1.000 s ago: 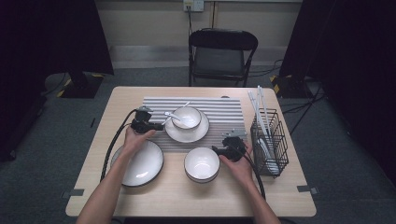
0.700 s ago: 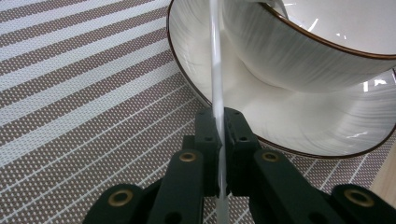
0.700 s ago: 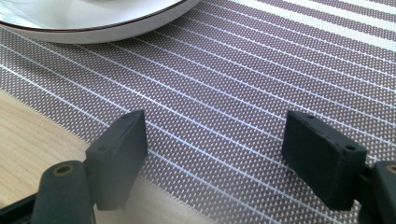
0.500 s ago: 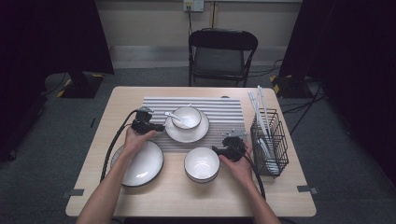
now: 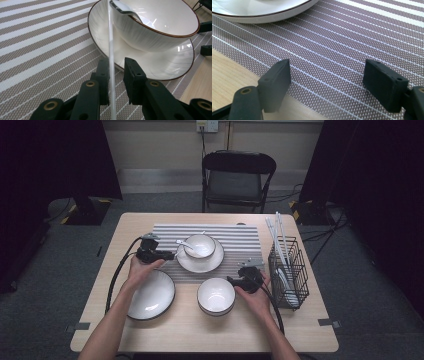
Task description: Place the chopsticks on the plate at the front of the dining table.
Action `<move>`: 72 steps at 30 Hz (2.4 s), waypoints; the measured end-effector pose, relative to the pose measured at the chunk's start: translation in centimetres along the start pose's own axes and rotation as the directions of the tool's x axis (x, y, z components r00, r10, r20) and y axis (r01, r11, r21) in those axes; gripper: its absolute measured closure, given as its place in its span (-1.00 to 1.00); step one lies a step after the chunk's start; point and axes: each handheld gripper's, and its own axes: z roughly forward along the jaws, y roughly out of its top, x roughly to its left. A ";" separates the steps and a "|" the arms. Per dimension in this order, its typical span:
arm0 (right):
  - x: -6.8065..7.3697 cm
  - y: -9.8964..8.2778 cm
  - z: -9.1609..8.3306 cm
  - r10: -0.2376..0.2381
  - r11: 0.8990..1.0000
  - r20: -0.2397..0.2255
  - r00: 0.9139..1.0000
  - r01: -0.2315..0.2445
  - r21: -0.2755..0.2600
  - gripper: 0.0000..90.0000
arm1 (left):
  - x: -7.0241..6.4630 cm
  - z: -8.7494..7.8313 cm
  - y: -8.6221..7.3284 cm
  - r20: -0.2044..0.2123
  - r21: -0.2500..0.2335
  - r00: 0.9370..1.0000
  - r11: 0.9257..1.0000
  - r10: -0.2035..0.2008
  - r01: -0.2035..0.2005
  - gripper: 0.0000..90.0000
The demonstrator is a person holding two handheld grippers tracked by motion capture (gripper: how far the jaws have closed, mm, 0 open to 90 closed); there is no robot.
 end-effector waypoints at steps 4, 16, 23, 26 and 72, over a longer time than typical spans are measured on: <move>0.0 0.0 0.0 0.001 1.000 0.000 1.000 -0.001 0.000 -0.52 | -0.1 -0.6 -0.7 -0.010 0.005 1.000 1.000 0.008 -0.008 0.65; 0.0 0.0 0.0 0.000 1.000 0.000 1.000 0.000 0.000 -0.52 | -1.2 -1.8 -1.2 -0.038 0.035 0.998 0.998 0.059 -0.057 0.63; 0.1 0.0 0.0 0.003 1.000 0.005 1.000 -0.003 -0.001 -0.52 | -0.5 -1.4 -1.7 -0.047 0.061 0.998 0.997 0.045 -0.042 0.65; 0.1 0.0 0.0 0.004 1.000 0.005 1.000 -0.004 -0.001 -0.52 | -0.5 -1.4 -1.8 -0.033 0.068 0.998 0.997 0.046 -0.044 0.73; 0.1 0.0 0.0 0.005 1.000 0.006 1.000 -0.005 -0.001 -0.52 | -1.1 0.2 -1.4 0.050 0.026 0.999 1.000 -0.003 0.002 0.74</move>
